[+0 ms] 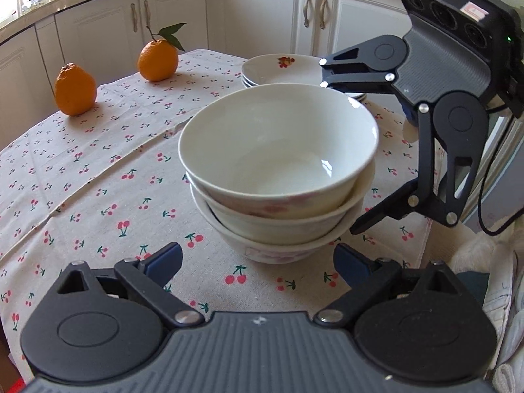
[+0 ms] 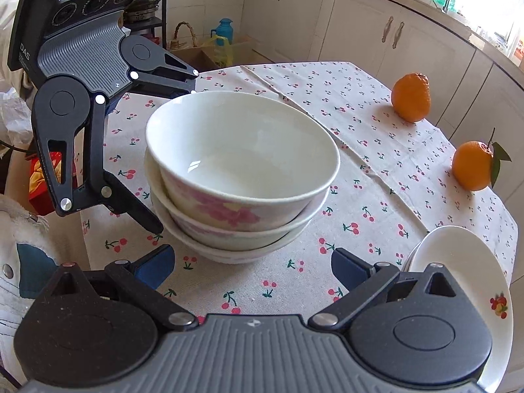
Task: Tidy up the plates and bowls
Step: 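Grip the three-bowl stack from opposite sides with both grippers, then lift the bowl stack with both grippers and carry it over the plate stack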
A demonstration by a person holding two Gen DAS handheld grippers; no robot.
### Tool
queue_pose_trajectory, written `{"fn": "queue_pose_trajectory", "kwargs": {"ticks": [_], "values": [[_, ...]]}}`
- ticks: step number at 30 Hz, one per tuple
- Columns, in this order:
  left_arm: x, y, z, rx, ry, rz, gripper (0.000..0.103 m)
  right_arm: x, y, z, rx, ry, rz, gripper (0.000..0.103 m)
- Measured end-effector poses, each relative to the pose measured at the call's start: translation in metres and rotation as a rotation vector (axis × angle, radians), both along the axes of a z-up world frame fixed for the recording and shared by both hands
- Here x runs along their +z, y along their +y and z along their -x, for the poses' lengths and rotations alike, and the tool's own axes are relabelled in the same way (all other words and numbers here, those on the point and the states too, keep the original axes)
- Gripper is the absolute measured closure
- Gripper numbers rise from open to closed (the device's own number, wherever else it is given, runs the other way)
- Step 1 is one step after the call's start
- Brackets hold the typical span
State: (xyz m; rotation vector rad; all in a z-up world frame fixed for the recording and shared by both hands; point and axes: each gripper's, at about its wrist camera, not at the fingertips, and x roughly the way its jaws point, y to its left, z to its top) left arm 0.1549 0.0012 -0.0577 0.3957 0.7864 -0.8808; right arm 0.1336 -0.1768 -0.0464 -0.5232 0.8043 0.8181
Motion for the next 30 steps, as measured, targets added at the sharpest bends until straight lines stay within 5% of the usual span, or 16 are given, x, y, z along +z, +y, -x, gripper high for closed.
{"fn": "queue_pose_trajectory", "kwargs": {"ticks": [14, 30], "values": [[0.001, -0.001, -0.013, -0.169, 0.042, -0.014, 0.018, 0.004, 0.01, -0.02, 0.155, 0.067, 0.006, 0.009], [0.002, -0.005, -0.023, -0.242, 0.065, -0.019, 0.022, 0.007, 0.013, -0.026, 0.222, 0.119, 0.024, 0.014]]}}
